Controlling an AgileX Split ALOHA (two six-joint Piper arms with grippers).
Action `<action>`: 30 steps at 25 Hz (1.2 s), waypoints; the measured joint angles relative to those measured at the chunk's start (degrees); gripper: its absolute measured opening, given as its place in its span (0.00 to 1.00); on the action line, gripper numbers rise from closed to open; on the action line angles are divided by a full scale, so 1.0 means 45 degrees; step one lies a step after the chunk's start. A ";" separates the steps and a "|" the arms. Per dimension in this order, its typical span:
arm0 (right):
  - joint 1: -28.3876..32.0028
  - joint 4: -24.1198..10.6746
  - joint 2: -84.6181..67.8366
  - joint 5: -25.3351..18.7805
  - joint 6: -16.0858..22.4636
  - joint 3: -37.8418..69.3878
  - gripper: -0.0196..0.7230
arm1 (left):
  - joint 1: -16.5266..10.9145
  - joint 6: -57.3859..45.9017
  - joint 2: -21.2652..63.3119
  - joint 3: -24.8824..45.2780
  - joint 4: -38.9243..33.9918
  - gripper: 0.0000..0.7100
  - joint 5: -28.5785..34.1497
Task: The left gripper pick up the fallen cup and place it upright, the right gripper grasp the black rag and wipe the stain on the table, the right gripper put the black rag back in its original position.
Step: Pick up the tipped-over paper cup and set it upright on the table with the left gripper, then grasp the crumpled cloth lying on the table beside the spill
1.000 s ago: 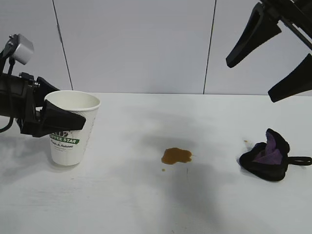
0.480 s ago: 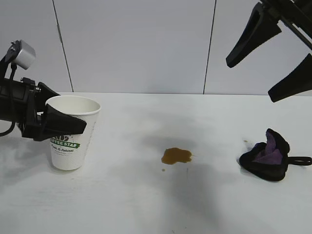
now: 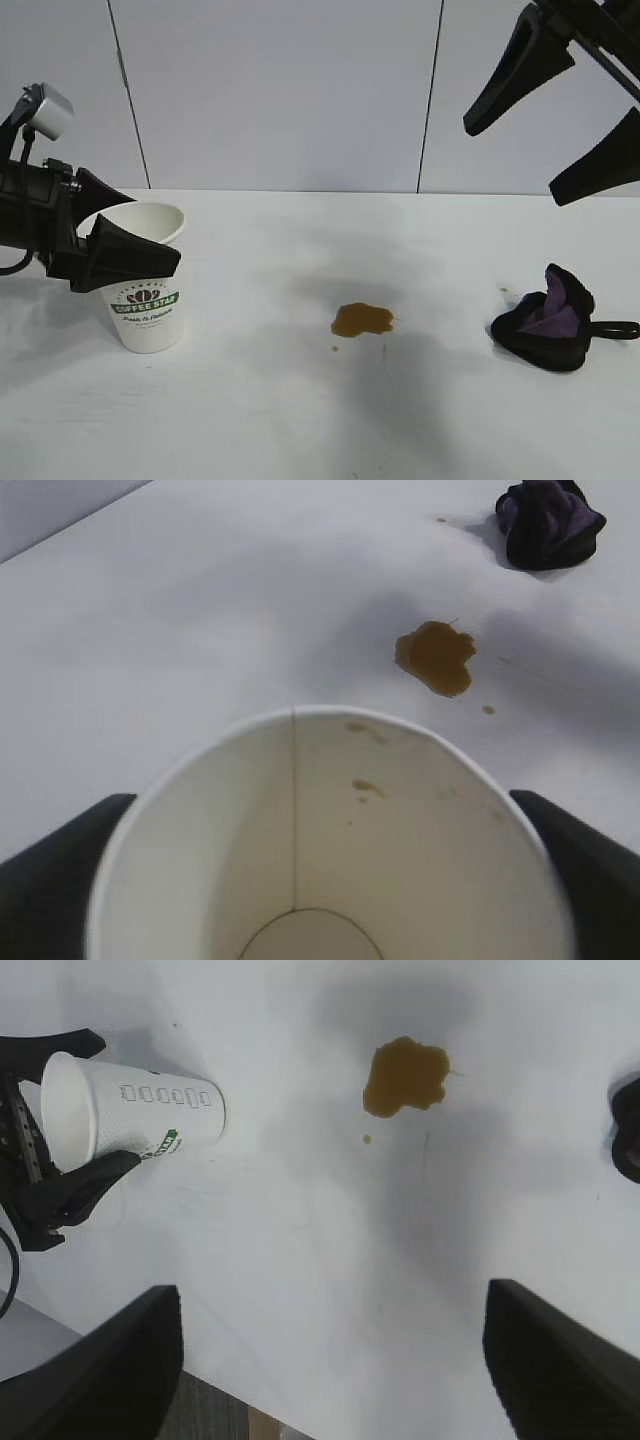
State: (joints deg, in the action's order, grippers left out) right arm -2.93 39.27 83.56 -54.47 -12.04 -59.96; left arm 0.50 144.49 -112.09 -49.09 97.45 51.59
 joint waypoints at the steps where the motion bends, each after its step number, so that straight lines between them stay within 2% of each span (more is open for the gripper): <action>1: 0.0000 0.0000 0.0000 0.0000 0.0000 0.0000 0.79 | 0.0000 0.0000 0.0063 0.0000 0.0000 0.98 -0.0091; 6: 0.0000 0.0000 0.0000 0.0014 0.0000 0.0000 0.79 | 0.0000 -0.0534 0.0304 0.0000 -0.0516 0.98 -0.0216; 13: 0.0000 0.0000 0.0000 0.0014 0.0000 0.0000 0.79 | 0.0000 -0.2143 0.0323 0.0000 -0.1988 0.98 -0.1629; 19: 0.0000 0.0000 0.0000 0.0014 0.0000 0.0000 0.79 | 0.0000 -0.3960 0.0328 0.0000 -0.4037 0.98 -0.2232; 25: 0.0000 0.0000 0.0000 0.0014 0.0000 0.0000 0.79 | 0.0000 -0.7530 0.0704 0.0000 -0.7101 0.98 -0.3580; 30: 0.0000 0.0000 0.0000 0.0014 0.0000 0.0000 0.79 | 0.0000 -1.1810 0.2685 0.0000 -0.9342 0.98 -0.5173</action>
State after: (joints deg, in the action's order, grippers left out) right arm -2.93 39.27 83.56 -54.41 -12.04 -59.96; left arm 0.50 91.34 -100.01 -49.09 55.41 28.31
